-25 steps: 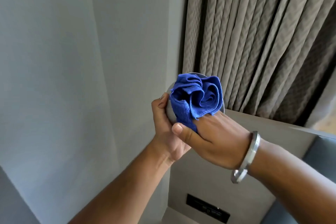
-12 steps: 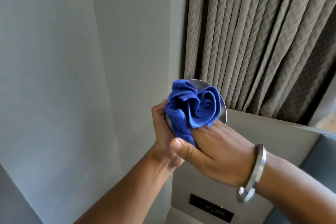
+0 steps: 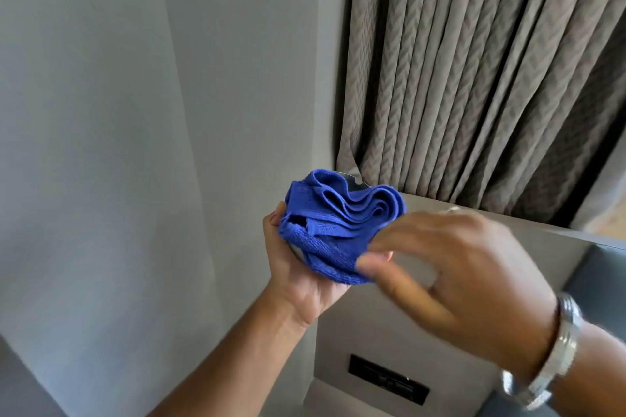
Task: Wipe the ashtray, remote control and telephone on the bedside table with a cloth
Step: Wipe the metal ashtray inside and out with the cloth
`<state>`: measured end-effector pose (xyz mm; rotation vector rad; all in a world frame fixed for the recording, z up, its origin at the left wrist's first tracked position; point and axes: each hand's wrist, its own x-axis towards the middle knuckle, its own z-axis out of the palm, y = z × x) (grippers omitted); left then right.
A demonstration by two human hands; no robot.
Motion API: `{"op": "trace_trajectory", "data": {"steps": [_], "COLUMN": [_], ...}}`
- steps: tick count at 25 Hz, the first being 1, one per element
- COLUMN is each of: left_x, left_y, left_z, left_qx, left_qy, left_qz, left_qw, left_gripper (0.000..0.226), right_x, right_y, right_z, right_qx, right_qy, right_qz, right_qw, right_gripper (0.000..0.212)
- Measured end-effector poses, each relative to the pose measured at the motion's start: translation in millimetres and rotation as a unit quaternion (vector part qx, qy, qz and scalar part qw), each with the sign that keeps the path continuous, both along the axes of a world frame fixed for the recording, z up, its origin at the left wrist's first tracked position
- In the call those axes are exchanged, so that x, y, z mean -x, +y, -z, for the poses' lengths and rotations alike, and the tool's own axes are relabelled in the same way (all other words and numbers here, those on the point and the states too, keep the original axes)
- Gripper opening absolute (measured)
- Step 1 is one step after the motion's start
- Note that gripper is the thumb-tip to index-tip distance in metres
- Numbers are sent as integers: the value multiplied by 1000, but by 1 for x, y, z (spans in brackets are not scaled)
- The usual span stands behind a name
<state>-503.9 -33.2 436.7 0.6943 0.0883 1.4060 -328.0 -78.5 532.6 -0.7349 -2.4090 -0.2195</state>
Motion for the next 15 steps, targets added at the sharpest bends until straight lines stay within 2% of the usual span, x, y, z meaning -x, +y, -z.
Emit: {"op": "trace_trajectory", "data": {"steps": [1,2,3,5,7,11,15], "left_x": [-2,-3,-5,-8,-12,-7,-5], "left_y": [0,0,1,3,6,6,4], "left_z": [-2,-2,1,15,27,38,48], "left_qx": [5,13,14,24,38,64,78], "left_qy": [7,5,-3,-9,24,32,40], "left_qz": [8,13,25,38,0,-24,12], "left_qw": [1000,1000,1000,999,999,997,996], "left_gripper": [66,67,69,73,69,63,73], "right_x": [-1,0,4,17,33,49,37], "right_y": [3,8,12,15,14,17,32], "right_z": [-4,-6,-8,2,24,53,56], "right_qx": [-16,-21,0,96,147,125,157], "right_qy": [78,118,110,-2,-104,-168,-196], "right_qz": [-5,-3,13,41,56,61,32], "right_qw": [997,993,994,995,982,976,967], "right_gripper": [32,30,40,74,85,74,65]}}
